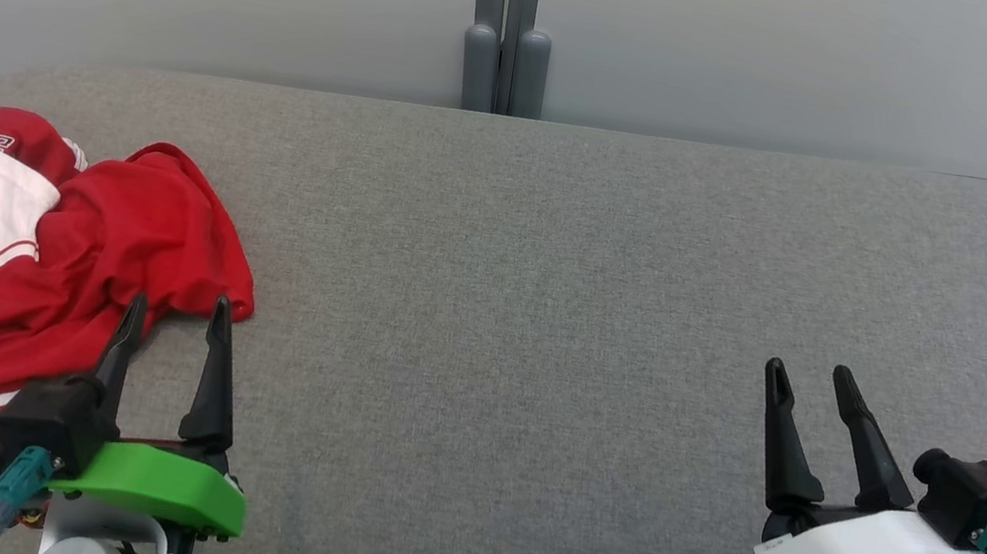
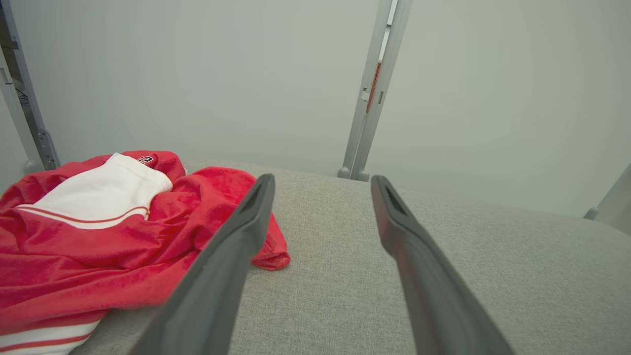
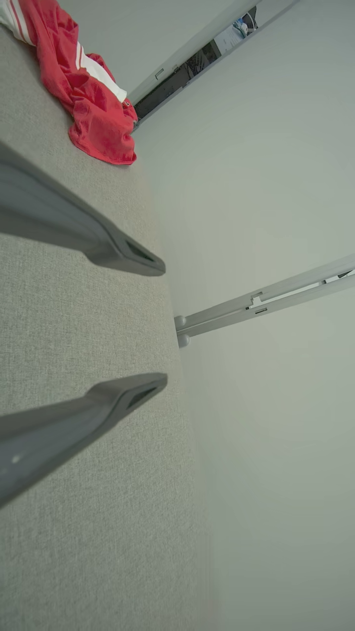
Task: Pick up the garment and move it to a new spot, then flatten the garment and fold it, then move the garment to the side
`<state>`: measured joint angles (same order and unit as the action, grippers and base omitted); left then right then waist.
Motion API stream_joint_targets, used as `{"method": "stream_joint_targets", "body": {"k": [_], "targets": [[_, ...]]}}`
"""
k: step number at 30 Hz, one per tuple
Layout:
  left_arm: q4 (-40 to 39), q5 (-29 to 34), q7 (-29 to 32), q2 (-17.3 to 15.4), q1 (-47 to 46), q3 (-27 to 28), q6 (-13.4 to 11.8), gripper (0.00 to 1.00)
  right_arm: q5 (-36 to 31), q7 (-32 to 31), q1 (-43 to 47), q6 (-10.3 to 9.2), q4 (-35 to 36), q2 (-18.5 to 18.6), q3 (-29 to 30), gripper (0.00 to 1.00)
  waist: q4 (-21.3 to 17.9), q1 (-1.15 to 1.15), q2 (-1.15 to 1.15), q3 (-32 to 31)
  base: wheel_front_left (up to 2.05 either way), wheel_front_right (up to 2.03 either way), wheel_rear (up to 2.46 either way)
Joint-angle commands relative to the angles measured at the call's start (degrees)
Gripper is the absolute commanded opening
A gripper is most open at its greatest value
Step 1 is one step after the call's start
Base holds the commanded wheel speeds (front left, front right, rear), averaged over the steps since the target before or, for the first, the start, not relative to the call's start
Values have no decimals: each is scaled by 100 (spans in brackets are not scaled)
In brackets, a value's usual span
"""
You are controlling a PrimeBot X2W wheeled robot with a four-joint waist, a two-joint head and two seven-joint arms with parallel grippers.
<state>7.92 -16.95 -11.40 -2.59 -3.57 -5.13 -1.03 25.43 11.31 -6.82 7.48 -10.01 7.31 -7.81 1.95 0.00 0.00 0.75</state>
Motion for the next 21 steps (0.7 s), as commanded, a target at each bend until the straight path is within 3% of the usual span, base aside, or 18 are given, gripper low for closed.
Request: {"method": "stream_joint_targets", "body": {"k": [1,21], "targets": [[-50,157,-53,-42,7,-2,-37,100,-139,65,-107,2,47,34,-9,100,5,0,0,1,0,0,0],[-34,913,-288,-44,44,-85,-57,100,-934,295,-128,2,-128,10,-43,100,34,0,0,12,0,0,0]]}}
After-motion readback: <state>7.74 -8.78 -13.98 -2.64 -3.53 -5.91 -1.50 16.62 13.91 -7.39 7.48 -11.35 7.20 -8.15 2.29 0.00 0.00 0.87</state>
